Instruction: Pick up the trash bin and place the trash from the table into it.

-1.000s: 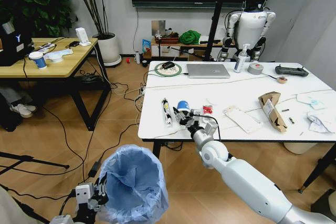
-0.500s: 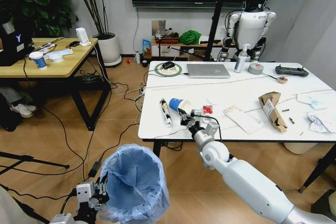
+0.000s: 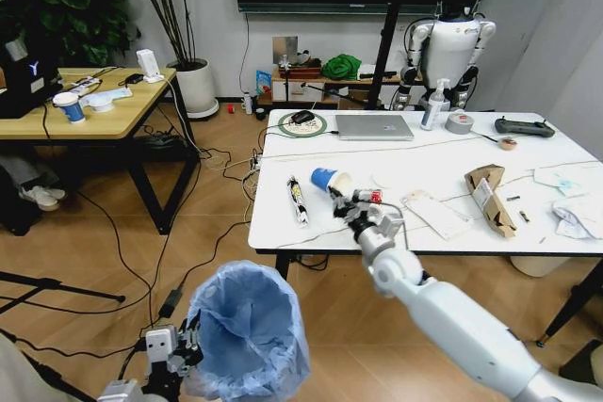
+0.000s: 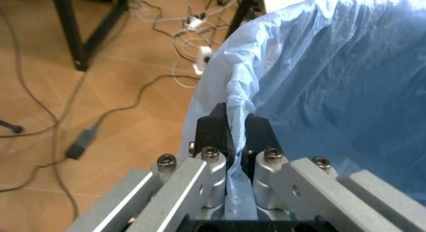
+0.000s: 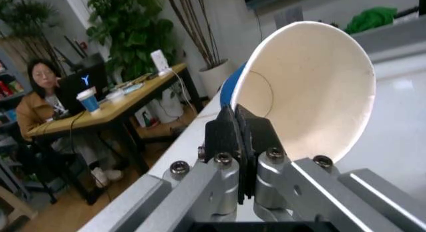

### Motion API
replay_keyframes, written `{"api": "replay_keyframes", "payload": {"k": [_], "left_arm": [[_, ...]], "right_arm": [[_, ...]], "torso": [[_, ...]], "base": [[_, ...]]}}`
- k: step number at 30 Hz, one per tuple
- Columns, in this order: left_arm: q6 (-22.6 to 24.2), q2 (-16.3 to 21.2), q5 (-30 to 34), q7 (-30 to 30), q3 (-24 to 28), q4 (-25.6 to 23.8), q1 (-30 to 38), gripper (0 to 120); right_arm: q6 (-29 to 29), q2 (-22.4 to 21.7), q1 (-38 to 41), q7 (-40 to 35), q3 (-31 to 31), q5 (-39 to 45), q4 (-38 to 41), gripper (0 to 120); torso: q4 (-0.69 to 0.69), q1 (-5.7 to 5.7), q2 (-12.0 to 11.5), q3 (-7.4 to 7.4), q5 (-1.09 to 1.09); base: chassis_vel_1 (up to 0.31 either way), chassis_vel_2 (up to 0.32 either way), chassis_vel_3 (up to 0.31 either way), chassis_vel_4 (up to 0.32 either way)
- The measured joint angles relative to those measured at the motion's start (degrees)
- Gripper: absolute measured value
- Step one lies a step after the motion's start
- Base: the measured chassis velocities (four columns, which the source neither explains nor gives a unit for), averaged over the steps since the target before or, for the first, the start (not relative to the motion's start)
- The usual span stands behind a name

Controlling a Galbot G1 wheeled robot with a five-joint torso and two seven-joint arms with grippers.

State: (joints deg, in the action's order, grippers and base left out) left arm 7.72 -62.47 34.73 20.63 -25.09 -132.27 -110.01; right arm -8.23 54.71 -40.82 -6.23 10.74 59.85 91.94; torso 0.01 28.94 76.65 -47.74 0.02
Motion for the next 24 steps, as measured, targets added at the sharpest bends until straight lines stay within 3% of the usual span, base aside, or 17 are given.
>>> {"api": "replay_keyframes", "payload": {"k": [3,8,17,20,24], "left_arm": [[1.0,0.8,2.7,1.0,1.2,0.9,3.0,0],[3.2,3.5,11.7,4.8,7.0,4.5,15.2,0],[5.1,5.2,18.3,10.1,14.1,6.1,23.2,0],[7.0,6.2,23.3,14.5,19.1,6.2,28.7,0],[7.9,6.4,24.9,15.7,20.9,5.3,29.7,0]], "right_arm": [[-0.2,-2.1,-0.5,0.9,-0.9,0.9,2.0,0],[-0.8,-5.7,-4.7,2.9,-6.0,2.0,5.9,0],[-0.9,-7.6,-9.1,3.7,-10.1,2.0,9.2,0],[-0.9,-11.5,-13.6,4.8,-14.7,1.4,13.8,0],[-1.4,-16.6,-18.2,7.3,-18.3,1.4,19.2,0]], "torso": [[-0.02,0.00,0.0,0.00,-0.02],[-0.02,0.01,0.0,0.00,0.00],[-0.02,0.01,0.0,0.00,0.01],[-0.02,0.01,0.0,-0.01,0.01],[-0.01,0.01,0.0,0.00,0.02]], "base": [[0.000,0.000,0.000,0.000],[0.000,0.000,0.000,0.000],[0.000,0.000,0.000,0.000],[0.000,0.000,0.000,0.000],[0.000,0.000,0.000,0.000]]}}
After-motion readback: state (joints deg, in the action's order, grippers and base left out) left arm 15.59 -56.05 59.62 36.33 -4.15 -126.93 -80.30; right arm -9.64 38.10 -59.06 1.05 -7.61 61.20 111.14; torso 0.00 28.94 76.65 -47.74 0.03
